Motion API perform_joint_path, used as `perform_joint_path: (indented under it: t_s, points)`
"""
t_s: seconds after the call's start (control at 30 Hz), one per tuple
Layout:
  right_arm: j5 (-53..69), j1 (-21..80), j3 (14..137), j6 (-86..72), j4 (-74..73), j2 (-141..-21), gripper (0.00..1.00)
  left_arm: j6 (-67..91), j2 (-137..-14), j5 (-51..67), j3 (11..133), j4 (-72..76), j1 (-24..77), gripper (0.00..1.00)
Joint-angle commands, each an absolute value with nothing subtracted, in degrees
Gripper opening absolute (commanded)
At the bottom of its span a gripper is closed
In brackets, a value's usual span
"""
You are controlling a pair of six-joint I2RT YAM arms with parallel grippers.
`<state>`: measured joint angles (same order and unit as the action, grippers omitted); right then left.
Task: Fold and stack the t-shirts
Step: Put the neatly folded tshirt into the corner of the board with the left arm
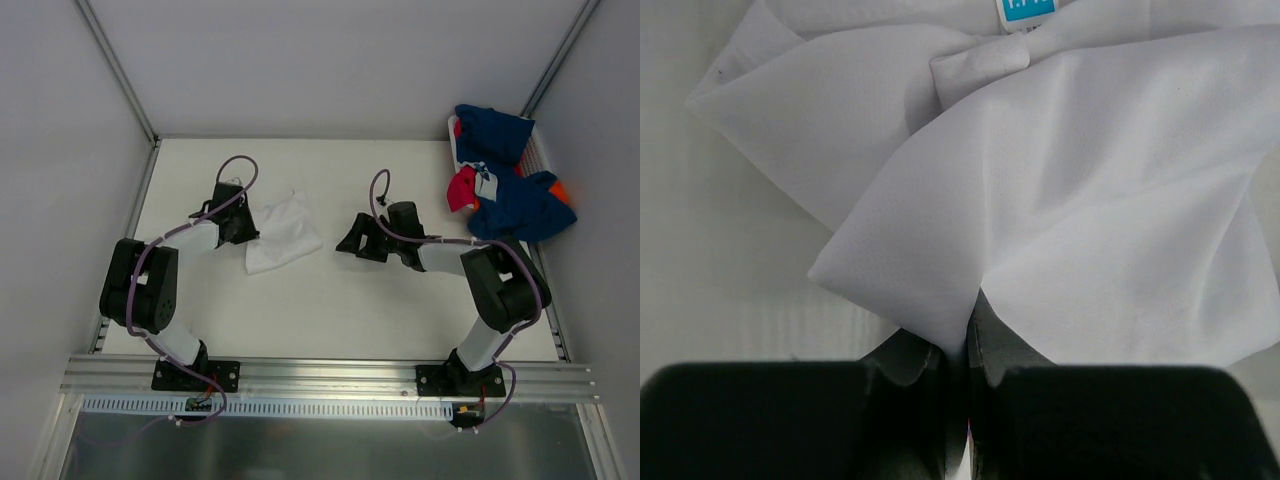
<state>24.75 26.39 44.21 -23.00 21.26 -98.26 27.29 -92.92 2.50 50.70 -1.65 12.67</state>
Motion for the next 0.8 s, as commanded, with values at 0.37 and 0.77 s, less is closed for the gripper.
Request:
perform_joint_path:
  t_s: [0.37, 0.77]
  points:
    - [22.2, 26.7, 41.3, -18.2, 15.3, -90.7, 0.84, 19.2, -93.0, -11.2, 56.1, -15.5, 5.5, 0.0]
    - [20.4, 26.7, 38.2, -15.4, 10.3, -82.2, 0.84, 16.4, -99.1, -14.8, 61.6, -16.0, -4.4, 0.0]
